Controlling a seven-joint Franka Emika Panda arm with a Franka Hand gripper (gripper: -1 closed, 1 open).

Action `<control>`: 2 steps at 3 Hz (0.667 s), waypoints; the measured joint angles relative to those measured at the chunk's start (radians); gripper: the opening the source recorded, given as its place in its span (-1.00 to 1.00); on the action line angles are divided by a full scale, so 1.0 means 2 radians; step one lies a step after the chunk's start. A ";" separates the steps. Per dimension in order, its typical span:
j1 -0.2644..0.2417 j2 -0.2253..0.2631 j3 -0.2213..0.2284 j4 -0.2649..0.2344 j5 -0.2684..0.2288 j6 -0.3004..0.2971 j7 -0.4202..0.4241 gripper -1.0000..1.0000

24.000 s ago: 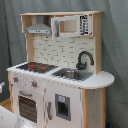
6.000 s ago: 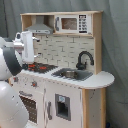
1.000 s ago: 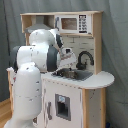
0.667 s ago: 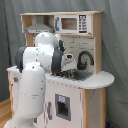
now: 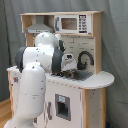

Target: Play with the kitchen

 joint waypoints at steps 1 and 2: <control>-0.001 -0.024 0.021 0.019 0.000 -0.034 -0.008 -1.00; -0.005 -0.060 0.021 0.033 0.003 -0.067 -0.020 -1.00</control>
